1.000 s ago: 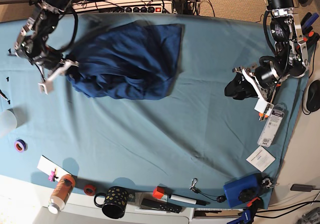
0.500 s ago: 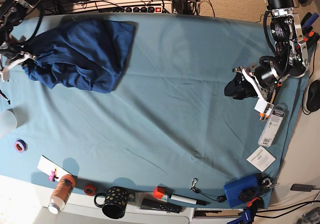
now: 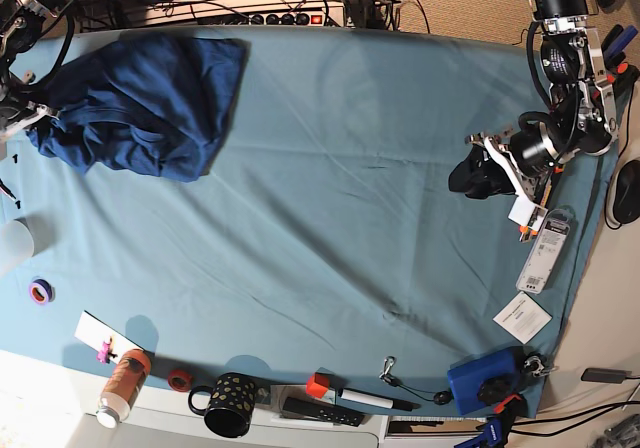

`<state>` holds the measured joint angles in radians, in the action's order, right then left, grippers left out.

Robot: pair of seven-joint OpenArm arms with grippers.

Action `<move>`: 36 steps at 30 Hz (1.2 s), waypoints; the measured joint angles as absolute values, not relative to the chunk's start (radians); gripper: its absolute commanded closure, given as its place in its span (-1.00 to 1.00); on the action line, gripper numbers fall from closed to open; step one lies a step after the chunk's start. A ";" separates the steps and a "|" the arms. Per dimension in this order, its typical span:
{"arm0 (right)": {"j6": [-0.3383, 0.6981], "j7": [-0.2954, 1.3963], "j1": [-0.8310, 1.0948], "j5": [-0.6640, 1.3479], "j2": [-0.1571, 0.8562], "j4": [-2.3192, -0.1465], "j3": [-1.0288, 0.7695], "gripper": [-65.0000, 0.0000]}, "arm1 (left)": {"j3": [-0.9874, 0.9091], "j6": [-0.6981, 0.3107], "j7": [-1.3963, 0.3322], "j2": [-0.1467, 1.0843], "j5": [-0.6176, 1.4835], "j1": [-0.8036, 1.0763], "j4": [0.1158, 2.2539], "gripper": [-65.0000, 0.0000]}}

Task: Layout the t-shirt on the table in an organized manner, then fold the t-shirt properly
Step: 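Drag the shirt bundle with the right gripper across the table to the table corner, then release the shirt and adjust its edge with the right gripper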

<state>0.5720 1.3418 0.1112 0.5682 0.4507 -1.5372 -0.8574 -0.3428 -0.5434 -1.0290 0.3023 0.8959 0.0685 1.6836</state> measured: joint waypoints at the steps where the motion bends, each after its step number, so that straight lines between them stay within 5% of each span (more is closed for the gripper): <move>1: 0.572 1.328 0.112 0.552 0.451 -1.537 -0.857 1.00 | -0.343 -0.543 -1.029 0.302 0.896 0.068 1.684 0.32; 19: 0.546 1.218 0.111 0.393 0.451 -1.537 -0.857 1.00 | -0.343 -0.543 -1.031 0.302 0.896 0.068 1.684 0.32; 20: 0.546 1.218 0.111 0.393 0.451 -1.537 -0.857 0.88 | -0.343 -0.543 -1.031 0.302 0.896 0.068 1.684 0.32; 23: 0.546 1.213 0.111 0.389 0.451 -1.537 -0.857 0.10 | -0.343 -0.543 -1.031 0.302 0.896 0.068 1.684 0.32; 24: 0.551 1.194 0.111 0.371 0.451 -1.537 -0.857 0.02 | -0.343 -0.543 -1.031 0.302 0.896 0.068 1.684 0.32; 36: 0.437 1.110 0.111 0.252 0.523 -1.537 -0.857 0.03 | -0.343 -0.543 -1.031 0.302 0.896 0.068 1.684 0.32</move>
